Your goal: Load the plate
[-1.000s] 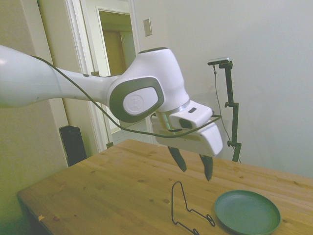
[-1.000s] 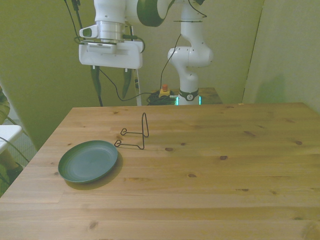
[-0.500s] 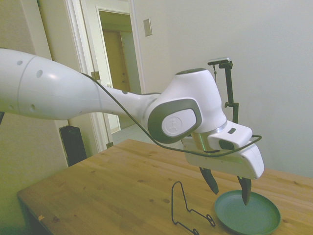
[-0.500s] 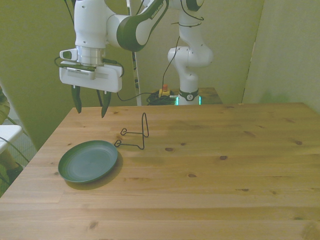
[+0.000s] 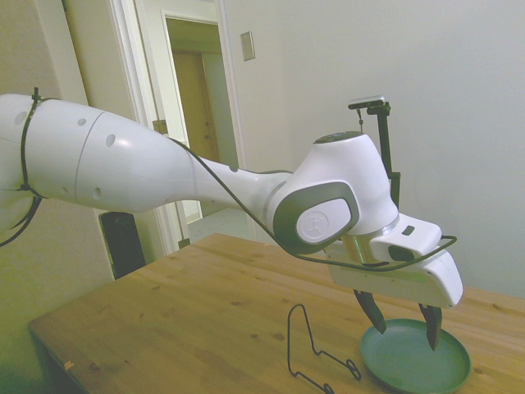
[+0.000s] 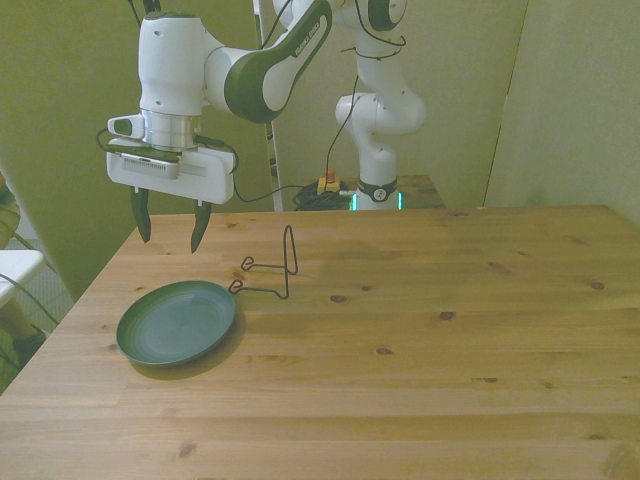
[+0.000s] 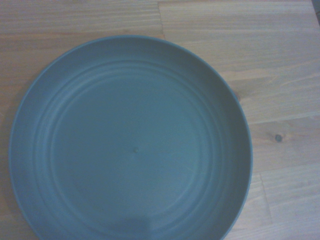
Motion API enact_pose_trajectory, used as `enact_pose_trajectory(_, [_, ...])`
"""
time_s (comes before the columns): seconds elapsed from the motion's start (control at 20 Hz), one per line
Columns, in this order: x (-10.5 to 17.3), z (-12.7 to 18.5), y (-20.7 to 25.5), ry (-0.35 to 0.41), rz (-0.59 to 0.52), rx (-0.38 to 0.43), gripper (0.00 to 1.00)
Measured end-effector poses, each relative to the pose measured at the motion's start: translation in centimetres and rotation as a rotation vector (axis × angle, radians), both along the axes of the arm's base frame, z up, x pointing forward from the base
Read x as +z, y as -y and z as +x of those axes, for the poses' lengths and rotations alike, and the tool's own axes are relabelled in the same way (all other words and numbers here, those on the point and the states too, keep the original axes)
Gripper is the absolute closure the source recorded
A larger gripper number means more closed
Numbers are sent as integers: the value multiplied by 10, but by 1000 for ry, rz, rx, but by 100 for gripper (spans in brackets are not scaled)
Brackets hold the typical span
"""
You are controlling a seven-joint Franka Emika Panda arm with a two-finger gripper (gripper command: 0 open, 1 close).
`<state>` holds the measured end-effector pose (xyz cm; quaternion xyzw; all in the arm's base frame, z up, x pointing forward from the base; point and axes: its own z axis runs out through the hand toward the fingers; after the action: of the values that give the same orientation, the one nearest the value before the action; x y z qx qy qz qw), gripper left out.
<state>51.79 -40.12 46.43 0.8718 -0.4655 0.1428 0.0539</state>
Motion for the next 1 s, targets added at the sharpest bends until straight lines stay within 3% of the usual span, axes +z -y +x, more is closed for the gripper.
enact_pose_trajectory(0.55, [-37,72,-51,-9,1,107,0])
enact_pose_trajectory(1.0, [-63,69,-92,-54,13,123,0])
